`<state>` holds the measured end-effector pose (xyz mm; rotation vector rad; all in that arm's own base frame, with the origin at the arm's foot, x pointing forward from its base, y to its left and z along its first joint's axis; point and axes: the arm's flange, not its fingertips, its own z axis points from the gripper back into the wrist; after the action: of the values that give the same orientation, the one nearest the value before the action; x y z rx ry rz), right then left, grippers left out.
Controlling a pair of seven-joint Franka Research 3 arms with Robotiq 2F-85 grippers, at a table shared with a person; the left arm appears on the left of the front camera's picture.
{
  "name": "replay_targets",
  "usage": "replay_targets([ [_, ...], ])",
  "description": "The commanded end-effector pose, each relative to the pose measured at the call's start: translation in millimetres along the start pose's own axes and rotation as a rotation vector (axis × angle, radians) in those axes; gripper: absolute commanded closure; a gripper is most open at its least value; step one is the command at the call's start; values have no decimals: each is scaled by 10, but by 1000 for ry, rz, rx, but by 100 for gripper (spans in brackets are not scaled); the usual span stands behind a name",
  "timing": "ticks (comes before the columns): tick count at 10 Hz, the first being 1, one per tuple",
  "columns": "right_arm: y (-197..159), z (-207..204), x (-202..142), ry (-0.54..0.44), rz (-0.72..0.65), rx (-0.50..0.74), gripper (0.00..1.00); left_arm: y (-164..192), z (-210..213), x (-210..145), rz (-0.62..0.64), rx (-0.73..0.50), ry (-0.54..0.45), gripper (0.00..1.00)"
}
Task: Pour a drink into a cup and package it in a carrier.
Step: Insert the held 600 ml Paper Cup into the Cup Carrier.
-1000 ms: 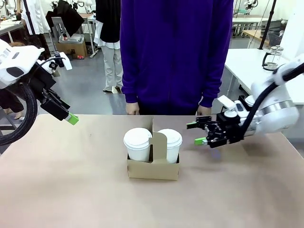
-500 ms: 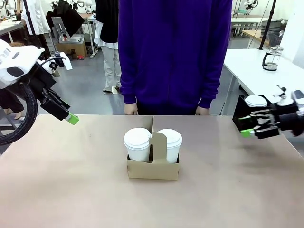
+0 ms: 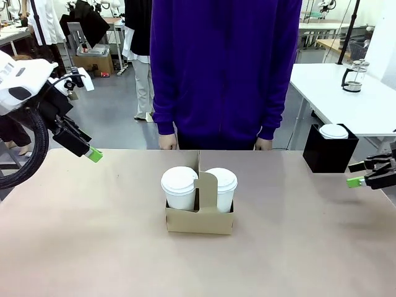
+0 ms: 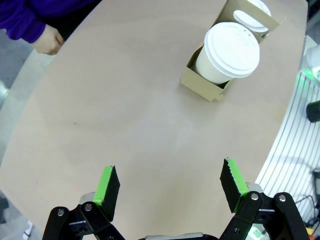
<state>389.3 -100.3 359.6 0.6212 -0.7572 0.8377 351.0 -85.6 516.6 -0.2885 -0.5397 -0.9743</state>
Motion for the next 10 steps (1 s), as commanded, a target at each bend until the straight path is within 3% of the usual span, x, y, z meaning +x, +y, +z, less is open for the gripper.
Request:
replay_targets([
  [1, -22, -47, 33, 53, -56, -14, 0, 7, 0, 4, 3, 2, -6, 0],
  [2, 0, 0, 0, 0, 0, 0, 0, 7, 0, 4, 3, 2, -6, 0],
  [10, 0, 0, 0, 0, 0, 0, 0, 7, 0, 4, 3, 2, -6, 0],
])
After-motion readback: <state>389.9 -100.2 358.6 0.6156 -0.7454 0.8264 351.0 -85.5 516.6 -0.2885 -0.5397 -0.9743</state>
